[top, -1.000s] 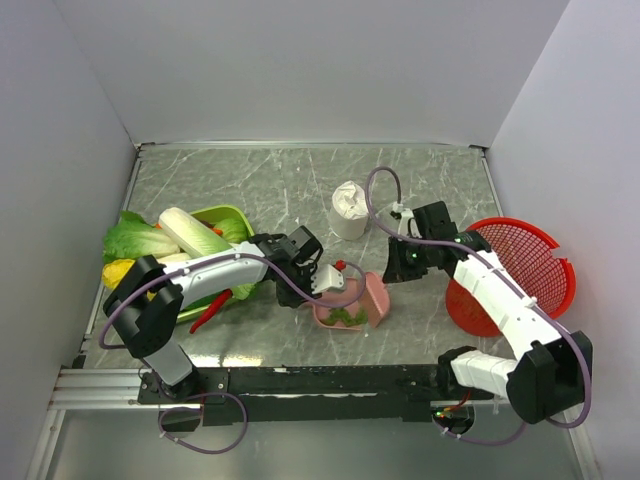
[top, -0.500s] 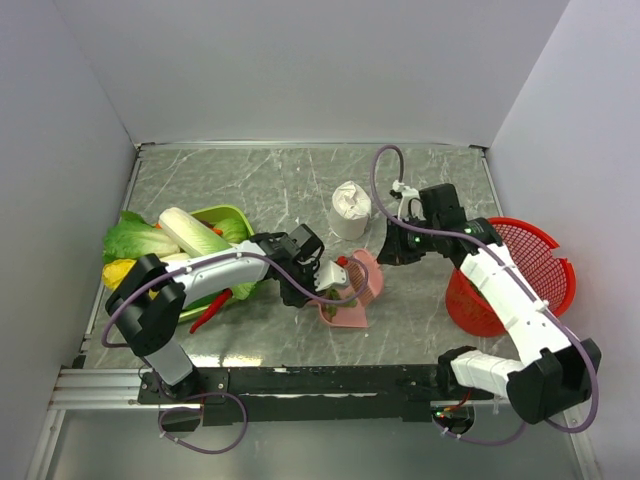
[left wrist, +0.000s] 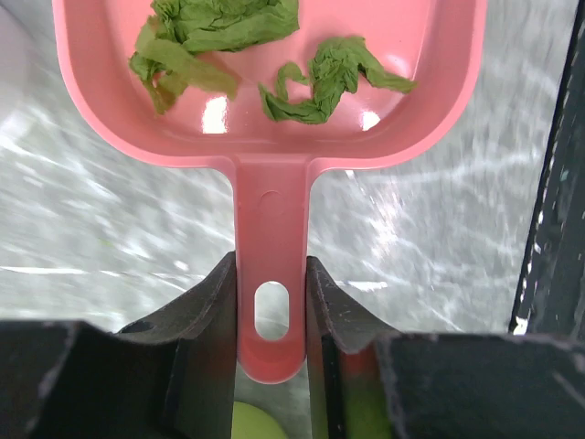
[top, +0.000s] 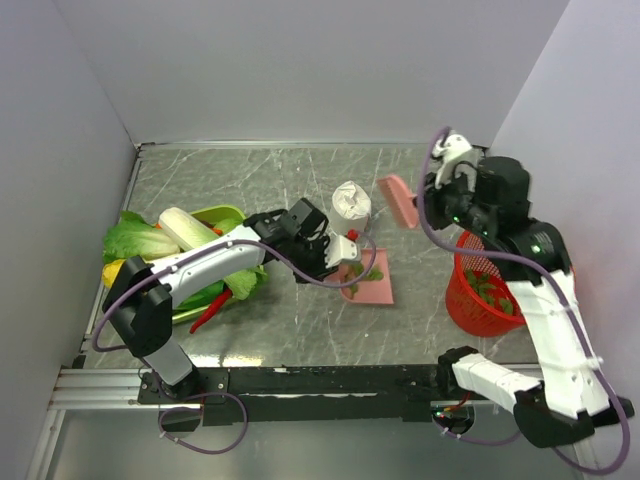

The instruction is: Sweep away the paper scraps from the table

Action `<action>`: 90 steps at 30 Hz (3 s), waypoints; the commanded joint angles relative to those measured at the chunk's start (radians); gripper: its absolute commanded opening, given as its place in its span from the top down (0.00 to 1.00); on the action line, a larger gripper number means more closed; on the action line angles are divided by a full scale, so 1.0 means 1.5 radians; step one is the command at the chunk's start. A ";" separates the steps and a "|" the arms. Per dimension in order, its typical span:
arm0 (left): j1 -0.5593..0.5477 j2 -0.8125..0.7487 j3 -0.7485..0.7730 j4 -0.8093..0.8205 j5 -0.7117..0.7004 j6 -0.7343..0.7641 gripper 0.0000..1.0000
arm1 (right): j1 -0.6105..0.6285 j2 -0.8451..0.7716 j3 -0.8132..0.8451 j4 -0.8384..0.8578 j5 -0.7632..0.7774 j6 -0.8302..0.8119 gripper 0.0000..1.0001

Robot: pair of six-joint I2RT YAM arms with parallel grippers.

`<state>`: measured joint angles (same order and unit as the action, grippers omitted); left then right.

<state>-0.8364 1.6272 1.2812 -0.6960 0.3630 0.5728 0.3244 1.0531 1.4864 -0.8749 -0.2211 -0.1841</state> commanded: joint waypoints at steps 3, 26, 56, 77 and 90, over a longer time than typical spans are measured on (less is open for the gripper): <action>-0.002 0.017 0.142 -0.017 0.034 -0.007 0.90 | -0.042 -0.015 0.126 0.067 0.144 -0.009 1.00; -0.114 0.302 0.665 0.085 -0.114 -0.004 0.99 | -0.144 0.050 0.265 0.184 0.162 0.089 1.00; -0.202 0.358 0.520 0.595 -0.235 0.823 0.99 | -0.196 0.065 0.299 0.193 0.079 0.151 1.00; -0.105 0.218 0.494 0.479 -0.408 0.504 0.99 | -0.206 0.126 0.374 0.261 0.089 0.107 1.00; -0.072 -0.125 0.099 -0.084 -0.176 0.128 0.99 | -0.075 -0.025 0.068 0.087 -0.122 -0.161 1.00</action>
<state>-0.9440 1.4811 1.5146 -0.5011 -0.0776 1.0233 0.0898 1.1198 1.6588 -0.6308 -0.2836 -0.2268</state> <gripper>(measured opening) 0.324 0.168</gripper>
